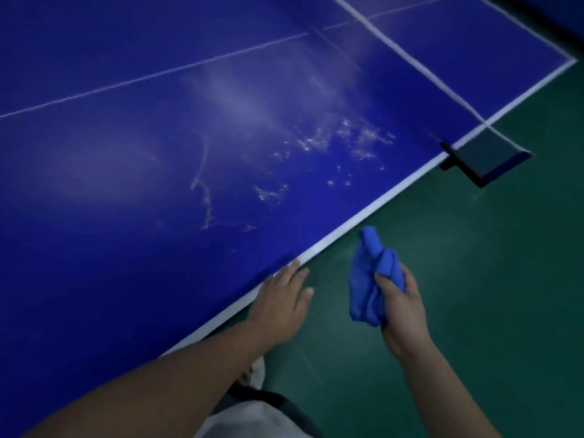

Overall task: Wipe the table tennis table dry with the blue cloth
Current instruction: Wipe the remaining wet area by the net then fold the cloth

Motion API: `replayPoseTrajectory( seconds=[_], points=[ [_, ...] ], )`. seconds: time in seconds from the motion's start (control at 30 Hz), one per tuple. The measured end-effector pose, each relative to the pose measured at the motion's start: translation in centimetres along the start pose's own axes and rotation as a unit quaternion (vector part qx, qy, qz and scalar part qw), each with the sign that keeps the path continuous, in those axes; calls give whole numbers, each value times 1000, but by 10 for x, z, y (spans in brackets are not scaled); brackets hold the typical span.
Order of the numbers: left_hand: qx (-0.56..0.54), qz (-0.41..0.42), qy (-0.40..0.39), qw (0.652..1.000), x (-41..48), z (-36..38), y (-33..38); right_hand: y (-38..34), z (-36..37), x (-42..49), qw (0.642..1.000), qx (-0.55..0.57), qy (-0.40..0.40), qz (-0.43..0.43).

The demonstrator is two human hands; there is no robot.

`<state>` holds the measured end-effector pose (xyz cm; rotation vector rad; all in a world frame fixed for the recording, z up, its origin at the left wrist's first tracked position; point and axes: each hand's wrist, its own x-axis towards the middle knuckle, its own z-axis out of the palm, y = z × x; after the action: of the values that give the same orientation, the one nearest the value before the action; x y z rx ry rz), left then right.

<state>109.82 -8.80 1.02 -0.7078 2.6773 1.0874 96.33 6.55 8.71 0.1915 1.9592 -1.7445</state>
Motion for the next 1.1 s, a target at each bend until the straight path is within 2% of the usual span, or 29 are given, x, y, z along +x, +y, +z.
replayPoseTrajectory(
  seconds=[0.07, 0.13, 0.2, 0.27, 0.33, 0.4, 0.43, 0.5, 0.57, 0.7, 0.77, 0.87, 0.9, 0.97, 1.03, 1.1],
  points=[
    [-40, -49, 71, 995, -27, -8, -36, 17, 43, -5, 993, -90, -51, -52],
    [-70, -122, 106, 984, -58, -16, -69, 37, 87, -14, 962, -196, -110, -154],
    [-90, -191, 138, 968, -90, -22, -101, 61, 127, -22, 889, -316, -160, -290],
    [-105, -241, 163, 951, -116, -27, -122, 86, 161, -31, 808, -417, -216, -357],
    [-110, -285, 187, 934, -139, -35, -141, 112, 193, -42, 739, -504, -280, -349],
    [-128, -322, 209, 914, -158, -43, -160, 134, 218, -55, 633, -597, -369, -326],
    [-136, -334, 217, 907, -164, -46, -167, 139, 226, -58, 596, -631, -405, -287],
    [-149, -354, 229, 895, -176, -52, -184, 137, 242, -61, 583, -653, -443, -192],
    [-154, -368, 229, 888, -184, -55, -199, 132, 253, -59, 583, -655, -450, -170],
    [-159, -371, 219, 888, -188, -55, -220, 132, 260, -52, 502, -687, -502, -157],
    [-158, -364, 216, 892, -185, -60, -225, 137, 258, -51, 489, -687, -502, -191],
    [-160, -346, 203, 902, -184, -65, -233, 147, 261, -45, 462, -684, -464, -321],
    [-153, -338, 198, 907, -184, -67, -236, 153, 262, -42, 478, -673, -446, -346],
    [-139, -322, 192, 917, -183, -70, -243, 160, 272, -43, 533, -650, -410, -354],
    [-128, -314, 190, 921, -181, -75, -248, 156, 293, -50, 594, -641, -371, -315],
    [-120, -312, 187, 924, -181, -78, -253, 152, 308, -56, 636, -628, -353, -276]
  ],
)
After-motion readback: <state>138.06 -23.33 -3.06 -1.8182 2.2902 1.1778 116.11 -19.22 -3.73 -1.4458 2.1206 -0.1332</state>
